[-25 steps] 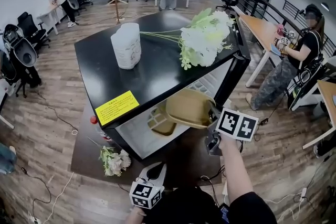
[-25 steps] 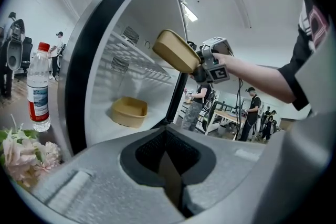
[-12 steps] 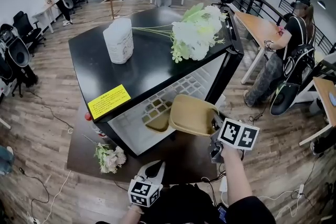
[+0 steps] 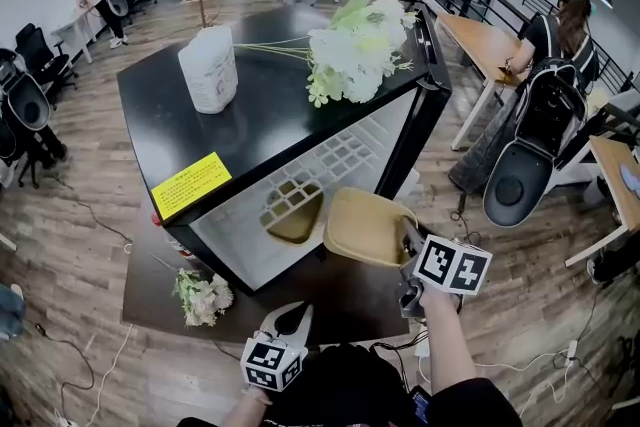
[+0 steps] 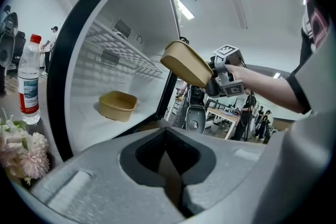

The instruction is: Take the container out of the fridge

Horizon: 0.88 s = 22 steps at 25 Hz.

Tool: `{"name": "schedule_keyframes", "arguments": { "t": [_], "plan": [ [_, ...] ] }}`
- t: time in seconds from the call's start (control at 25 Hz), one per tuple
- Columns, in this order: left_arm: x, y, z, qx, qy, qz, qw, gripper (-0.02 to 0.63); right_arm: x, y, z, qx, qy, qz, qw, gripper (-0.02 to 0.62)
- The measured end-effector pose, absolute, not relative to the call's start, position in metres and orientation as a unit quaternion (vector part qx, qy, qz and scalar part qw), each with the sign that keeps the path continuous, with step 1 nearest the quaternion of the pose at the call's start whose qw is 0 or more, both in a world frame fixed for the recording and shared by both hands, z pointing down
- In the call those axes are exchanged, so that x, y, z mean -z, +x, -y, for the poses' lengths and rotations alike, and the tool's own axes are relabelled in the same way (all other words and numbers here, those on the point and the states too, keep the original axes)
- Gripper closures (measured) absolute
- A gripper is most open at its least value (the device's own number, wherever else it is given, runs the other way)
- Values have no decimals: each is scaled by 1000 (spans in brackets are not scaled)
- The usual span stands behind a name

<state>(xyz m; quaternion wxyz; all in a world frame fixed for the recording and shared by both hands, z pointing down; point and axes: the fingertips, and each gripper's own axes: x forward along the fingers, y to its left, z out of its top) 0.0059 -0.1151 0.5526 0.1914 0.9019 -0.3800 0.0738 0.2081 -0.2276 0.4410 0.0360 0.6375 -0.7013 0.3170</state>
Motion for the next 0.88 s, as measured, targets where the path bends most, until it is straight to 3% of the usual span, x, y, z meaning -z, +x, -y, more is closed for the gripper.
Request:
{"name": "schedule_keyframes", "arguments": {
  "t": [0.88],
  "plan": [
    [-560, 16, 110, -73, 904, 368, 203, 598, -515, 233, 182, -322, 690, 644, 74, 557]
  ]
}}
